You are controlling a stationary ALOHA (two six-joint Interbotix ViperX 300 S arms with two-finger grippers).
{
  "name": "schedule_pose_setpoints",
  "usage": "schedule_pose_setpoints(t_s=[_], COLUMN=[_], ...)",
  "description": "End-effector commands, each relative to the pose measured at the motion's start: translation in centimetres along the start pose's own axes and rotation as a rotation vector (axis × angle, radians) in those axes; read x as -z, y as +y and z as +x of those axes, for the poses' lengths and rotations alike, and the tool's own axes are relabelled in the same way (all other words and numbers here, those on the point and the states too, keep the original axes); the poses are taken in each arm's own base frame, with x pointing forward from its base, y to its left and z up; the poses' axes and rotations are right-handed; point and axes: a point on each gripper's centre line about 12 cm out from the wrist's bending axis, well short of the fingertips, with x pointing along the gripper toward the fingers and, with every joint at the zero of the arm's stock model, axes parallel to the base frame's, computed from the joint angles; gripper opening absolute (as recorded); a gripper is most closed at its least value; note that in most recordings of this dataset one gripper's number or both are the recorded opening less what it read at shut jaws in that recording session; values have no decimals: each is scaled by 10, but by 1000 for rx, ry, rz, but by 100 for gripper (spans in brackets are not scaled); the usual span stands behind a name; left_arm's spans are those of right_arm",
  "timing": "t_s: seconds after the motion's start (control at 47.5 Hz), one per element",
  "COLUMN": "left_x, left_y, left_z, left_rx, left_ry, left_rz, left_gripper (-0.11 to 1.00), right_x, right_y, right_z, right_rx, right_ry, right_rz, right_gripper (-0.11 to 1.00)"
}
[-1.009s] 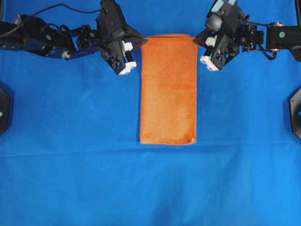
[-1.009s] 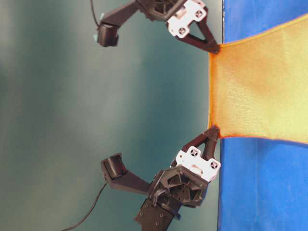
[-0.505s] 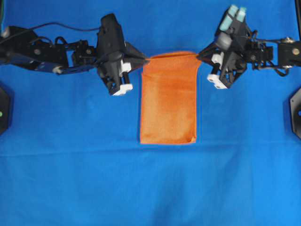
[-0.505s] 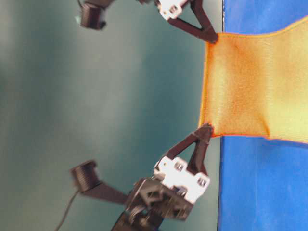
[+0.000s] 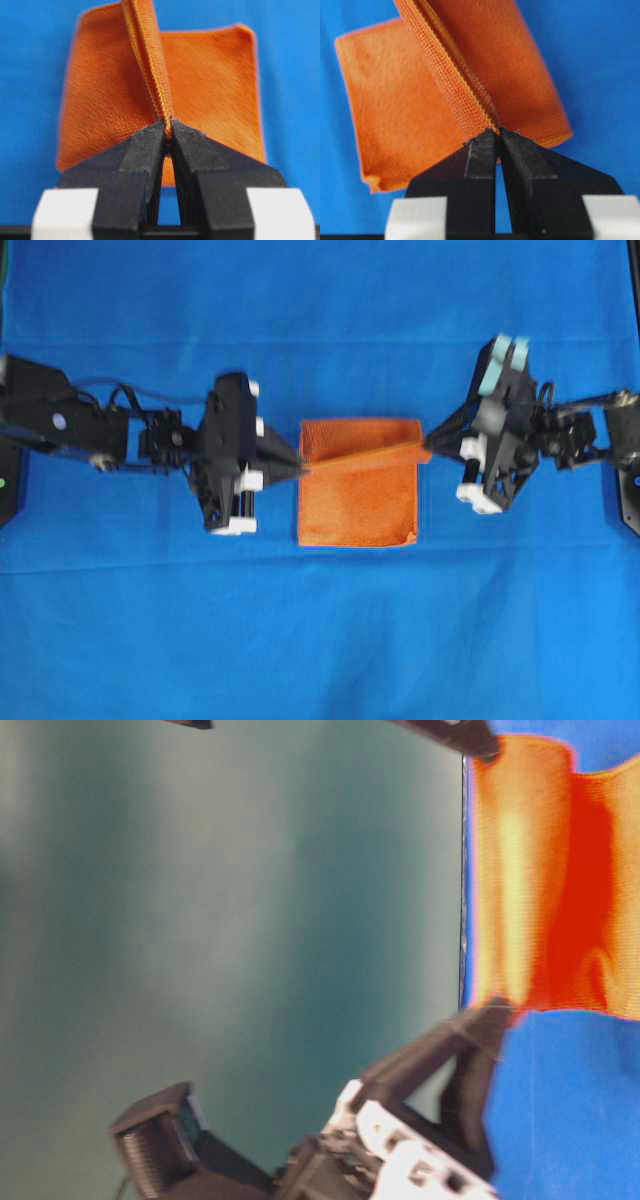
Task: Fold the orange towel.
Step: 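Lift the top end with both grippers and fold it down toward the bottom, then lower the folded end onto the bottom and open both grippers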
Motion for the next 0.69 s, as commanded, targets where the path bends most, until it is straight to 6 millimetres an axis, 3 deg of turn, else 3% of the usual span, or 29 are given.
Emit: schedule_pose_setpoints(t_s=[0.0,0.126,0.379,0.673], left_x=[10,19,32,41], left_y=[-10,-21,-48,-43], left_z=[7,18,24,32], left_rx=[21,43,99,87], left_ry=[34,61,84,113], left_rz=[6,17,57,50], left_gripper=[3,3,3,3], right_x=[9,23,28,24], right_y=[0,5,24,29], right_z=[7,23,35,41], right_rx=[15,10,-87,-100], right_ry=[42,103,96,92], right_rz=[5,15,7,12], right_gripper=[4,4,4,5])
